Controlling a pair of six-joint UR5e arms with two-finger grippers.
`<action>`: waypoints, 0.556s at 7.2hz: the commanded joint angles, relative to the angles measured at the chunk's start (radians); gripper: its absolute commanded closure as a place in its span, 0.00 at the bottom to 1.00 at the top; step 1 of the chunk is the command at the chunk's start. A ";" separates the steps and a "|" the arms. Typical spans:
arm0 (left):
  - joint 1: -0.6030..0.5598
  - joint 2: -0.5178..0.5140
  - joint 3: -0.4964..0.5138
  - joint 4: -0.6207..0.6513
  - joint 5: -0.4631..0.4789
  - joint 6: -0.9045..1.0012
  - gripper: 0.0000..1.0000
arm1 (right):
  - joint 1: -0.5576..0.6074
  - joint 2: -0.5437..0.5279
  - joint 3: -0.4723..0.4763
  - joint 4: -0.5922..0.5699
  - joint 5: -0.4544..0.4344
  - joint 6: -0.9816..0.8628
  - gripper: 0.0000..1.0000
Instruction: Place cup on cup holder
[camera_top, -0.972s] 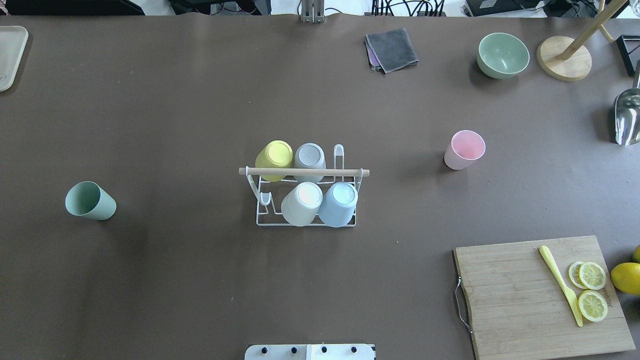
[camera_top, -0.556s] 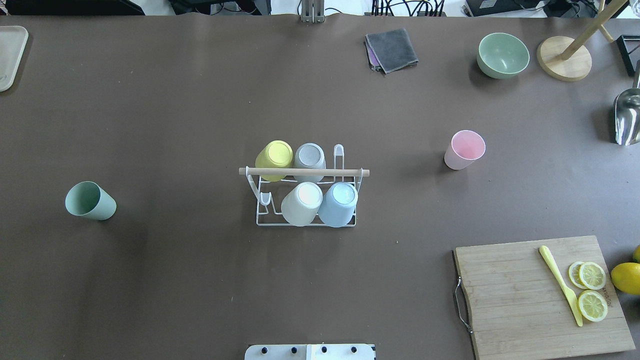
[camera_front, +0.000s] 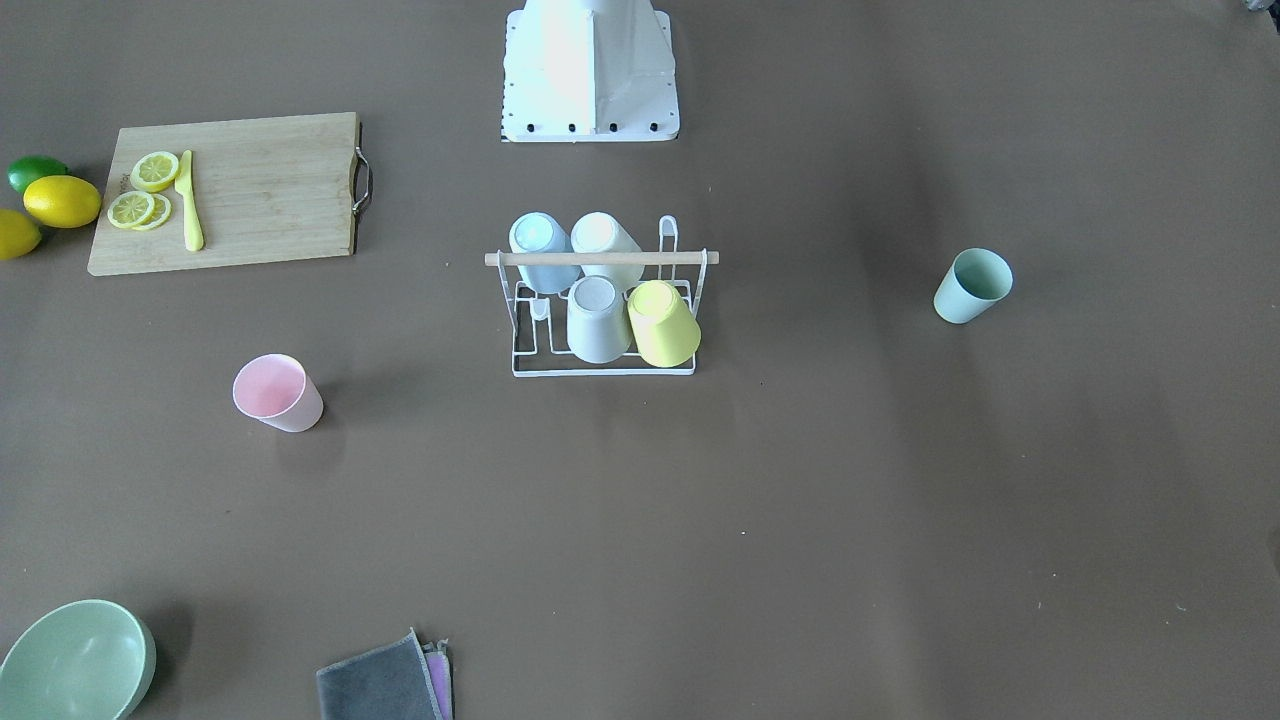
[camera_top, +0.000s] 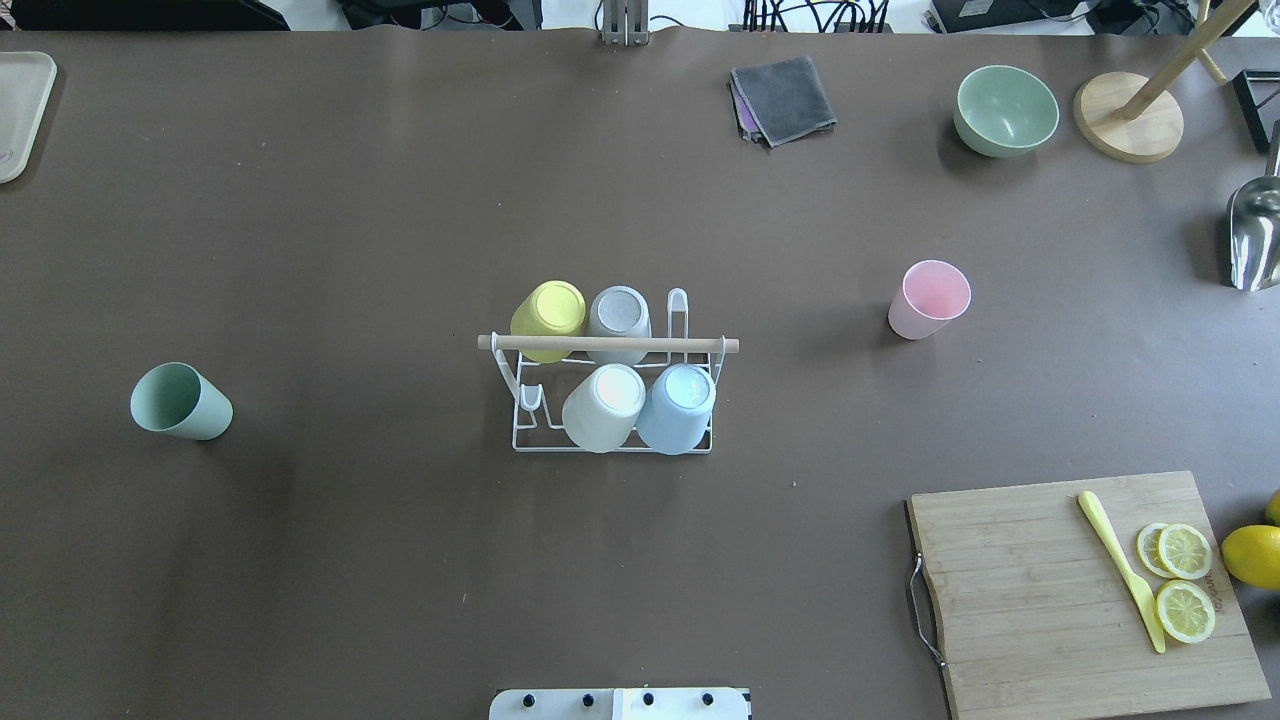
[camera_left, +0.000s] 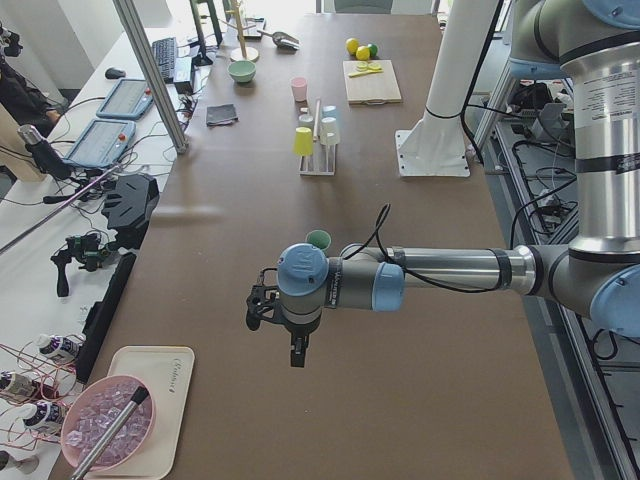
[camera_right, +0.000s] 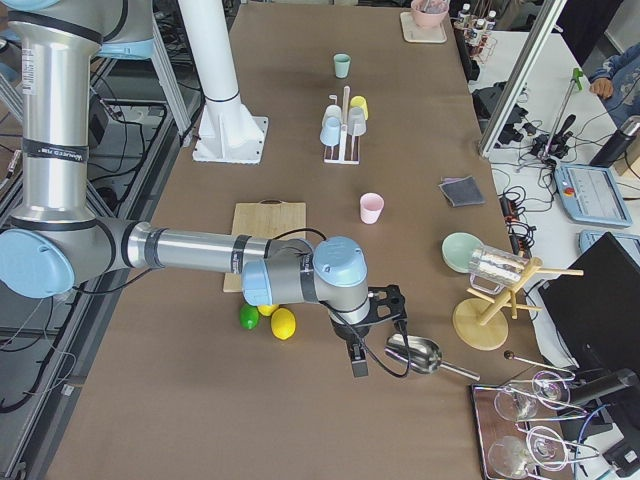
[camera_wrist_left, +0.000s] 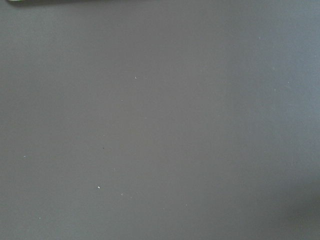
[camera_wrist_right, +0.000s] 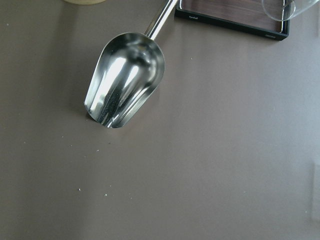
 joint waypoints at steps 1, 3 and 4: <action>-0.001 0.001 0.000 -0.001 0.000 0.001 0.02 | 0.002 -0.019 0.000 0.014 0.089 0.004 0.00; -0.001 0.001 0.003 -0.001 0.000 -0.001 0.02 | -0.021 0.022 -0.043 0.009 0.091 0.003 0.00; -0.001 0.001 0.003 0.001 0.000 -0.001 0.02 | -0.056 0.024 -0.051 0.012 0.086 0.001 0.00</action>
